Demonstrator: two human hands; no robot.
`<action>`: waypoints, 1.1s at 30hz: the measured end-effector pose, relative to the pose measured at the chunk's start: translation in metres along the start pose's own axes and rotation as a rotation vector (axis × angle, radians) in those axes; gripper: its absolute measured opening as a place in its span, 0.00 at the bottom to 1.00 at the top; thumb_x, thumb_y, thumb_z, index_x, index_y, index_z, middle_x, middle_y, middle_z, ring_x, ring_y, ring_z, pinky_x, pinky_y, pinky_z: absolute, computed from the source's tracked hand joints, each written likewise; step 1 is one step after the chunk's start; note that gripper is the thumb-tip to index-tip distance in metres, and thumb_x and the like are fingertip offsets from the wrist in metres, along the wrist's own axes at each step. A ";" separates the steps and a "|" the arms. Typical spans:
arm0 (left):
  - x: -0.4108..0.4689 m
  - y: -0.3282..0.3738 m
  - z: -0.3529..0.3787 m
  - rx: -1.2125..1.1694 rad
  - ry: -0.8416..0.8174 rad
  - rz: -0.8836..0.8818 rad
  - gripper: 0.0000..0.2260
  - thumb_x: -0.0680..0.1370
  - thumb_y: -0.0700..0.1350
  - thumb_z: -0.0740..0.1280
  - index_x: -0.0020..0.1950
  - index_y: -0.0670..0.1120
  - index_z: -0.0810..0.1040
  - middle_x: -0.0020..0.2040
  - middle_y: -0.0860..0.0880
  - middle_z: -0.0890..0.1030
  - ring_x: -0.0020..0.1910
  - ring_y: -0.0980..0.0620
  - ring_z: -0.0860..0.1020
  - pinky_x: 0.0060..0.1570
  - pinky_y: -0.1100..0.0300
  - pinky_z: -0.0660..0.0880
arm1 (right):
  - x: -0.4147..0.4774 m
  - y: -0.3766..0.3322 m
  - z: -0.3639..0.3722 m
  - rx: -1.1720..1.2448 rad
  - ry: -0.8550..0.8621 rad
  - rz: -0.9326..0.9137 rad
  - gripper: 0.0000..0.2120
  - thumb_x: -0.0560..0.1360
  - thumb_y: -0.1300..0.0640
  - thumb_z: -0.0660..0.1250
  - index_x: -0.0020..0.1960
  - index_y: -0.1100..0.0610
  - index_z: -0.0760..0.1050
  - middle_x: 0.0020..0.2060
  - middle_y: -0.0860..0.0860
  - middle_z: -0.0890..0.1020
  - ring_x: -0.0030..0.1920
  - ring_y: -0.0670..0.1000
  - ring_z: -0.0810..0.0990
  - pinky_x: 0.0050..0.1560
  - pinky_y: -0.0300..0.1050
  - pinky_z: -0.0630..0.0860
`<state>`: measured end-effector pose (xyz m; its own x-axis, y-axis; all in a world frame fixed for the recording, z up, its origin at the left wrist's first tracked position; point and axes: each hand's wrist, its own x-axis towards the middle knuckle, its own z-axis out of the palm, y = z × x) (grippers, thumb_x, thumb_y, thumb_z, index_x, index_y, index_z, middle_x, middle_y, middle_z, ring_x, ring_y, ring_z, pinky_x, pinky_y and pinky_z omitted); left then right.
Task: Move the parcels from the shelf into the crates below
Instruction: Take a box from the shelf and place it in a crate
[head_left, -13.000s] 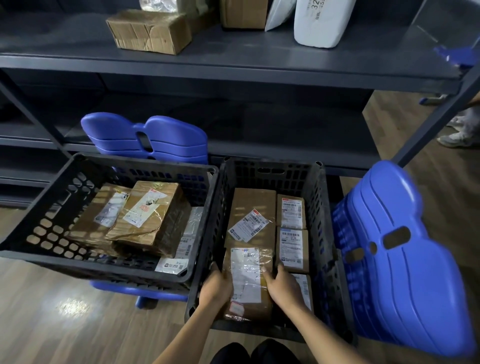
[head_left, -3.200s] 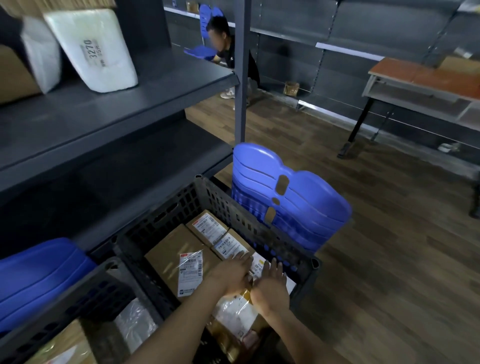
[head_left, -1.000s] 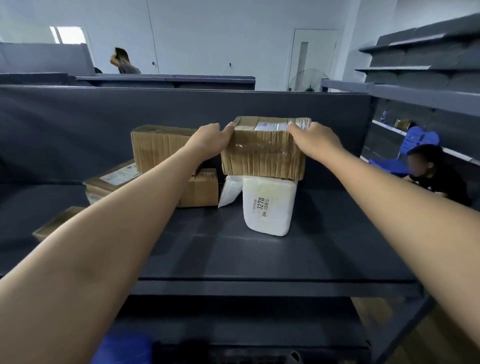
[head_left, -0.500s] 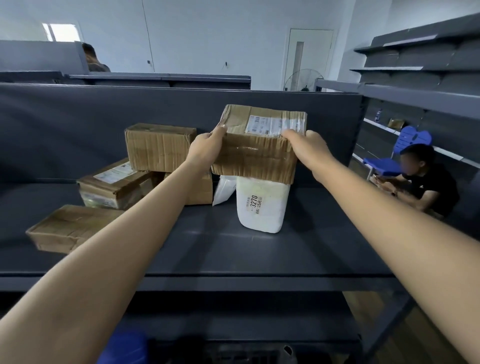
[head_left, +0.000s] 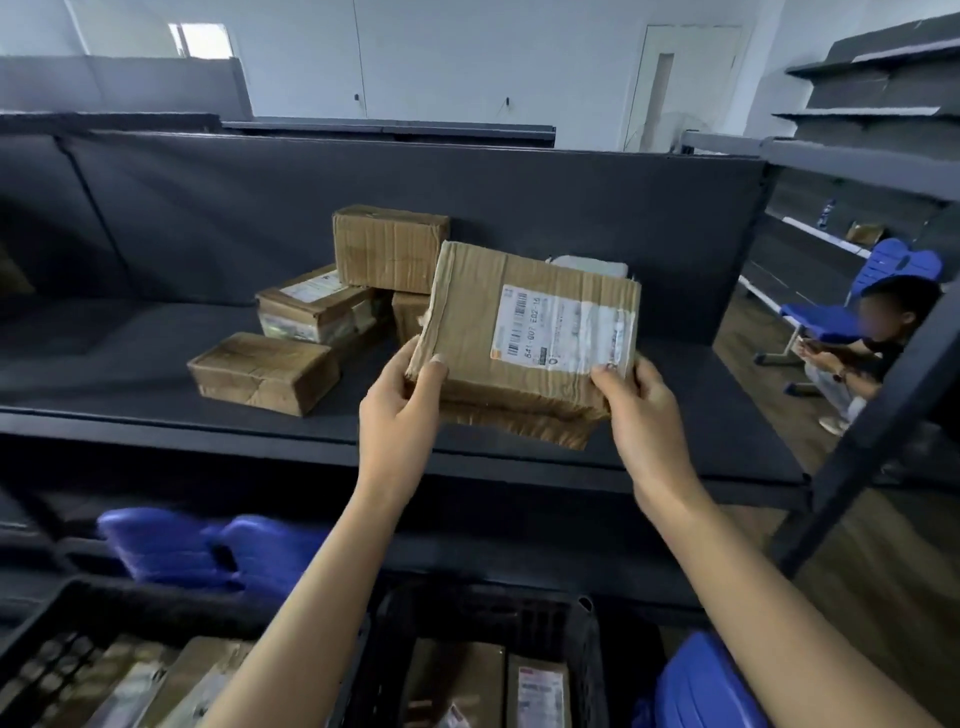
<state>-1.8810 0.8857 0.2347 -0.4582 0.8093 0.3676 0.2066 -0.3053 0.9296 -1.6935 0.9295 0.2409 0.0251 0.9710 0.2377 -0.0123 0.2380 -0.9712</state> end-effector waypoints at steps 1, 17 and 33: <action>-0.016 -0.007 -0.009 0.000 0.005 -0.011 0.15 0.80 0.47 0.62 0.66 0.49 0.77 0.56 0.55 0.83 0.55 0.61 0.79 0.52 0.68 0.72 | -0.017 0.007 0.001 0.019 -0.015 0.028 0.11 0.79 0.54 0.63 0.60 0.46 0.74 0.51 0.39 0.81 0.52 0.38 0.78 0.46 0.33 0.71; -0.190 -0.074 -0.131 0.040 -0.036 -0.236 0.17 0.78 0.49 0.64 0.67 0.49 0.76 0.57 0.54 0.83 0.56 0.60 0.80 0.56 0.63 0.74 | -0.225 0.078 0.037 -0.059 0.064 0.227 0.05 0.77 0.52 0.65 0.51 0.43 0.77 0.46 0.41 0.84 0.49 0.39 0.81 0.52 0.41 0.76; -0.273 -0.048 -0.134 -0.125 0.068 -0.617 0.41 0.69 0.66 0.67 0.78 0.55 0.56 0.77 0.52 0.61 0.75 0.51 0.61 0.74 0.47 0.60 | -0.311 0.078 0.047 0.063 0.286 0.293 0.06 0.79 0.56 0.64 0.51 0.46 0.78 0.46 0.45 0.84 0.47 0.43 0.82 0.49 0.43 0.77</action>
<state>-1.8818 0.6120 0.0934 -0.5157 0.8225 -0.2399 -0.2139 0.1475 0.9657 -1.7495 0.6472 0.0921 0.2883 0.9548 -0.0720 -0.1209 -0.0383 -0.9919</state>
